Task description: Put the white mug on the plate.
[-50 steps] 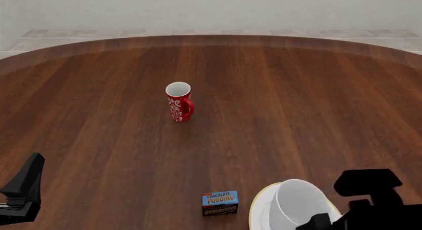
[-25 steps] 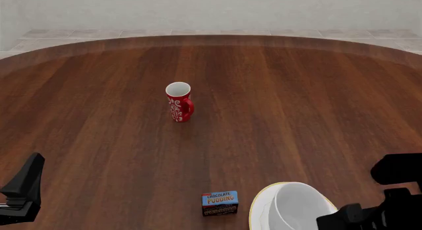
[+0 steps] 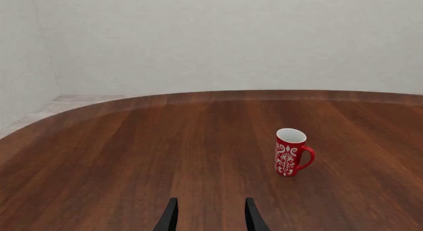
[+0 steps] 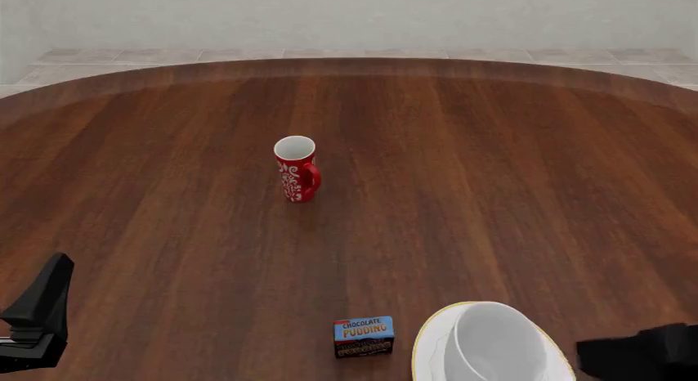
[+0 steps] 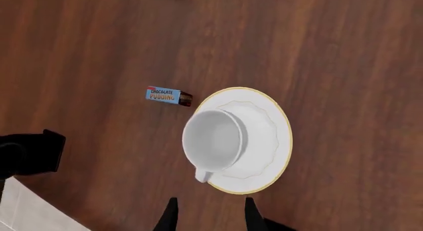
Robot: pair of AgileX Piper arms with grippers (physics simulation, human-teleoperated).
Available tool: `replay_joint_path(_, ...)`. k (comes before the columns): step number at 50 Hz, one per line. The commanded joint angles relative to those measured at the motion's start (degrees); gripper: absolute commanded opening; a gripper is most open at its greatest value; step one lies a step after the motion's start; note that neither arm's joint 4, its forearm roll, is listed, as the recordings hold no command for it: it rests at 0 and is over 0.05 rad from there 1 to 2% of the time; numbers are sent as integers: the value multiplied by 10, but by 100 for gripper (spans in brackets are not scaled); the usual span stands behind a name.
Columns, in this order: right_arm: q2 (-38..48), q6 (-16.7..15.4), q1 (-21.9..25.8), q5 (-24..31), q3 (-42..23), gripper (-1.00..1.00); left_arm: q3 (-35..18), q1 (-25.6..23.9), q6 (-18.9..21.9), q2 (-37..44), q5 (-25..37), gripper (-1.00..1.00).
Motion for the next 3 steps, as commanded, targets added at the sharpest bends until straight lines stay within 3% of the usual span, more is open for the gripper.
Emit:
replay_joint_path(1,-24,-10,-14,6,-25,100,0,0,0,1,-1,100)
replay_joint_path(3,-28,-11,-15,6,-26,100,0,0,0,1,-1,100)
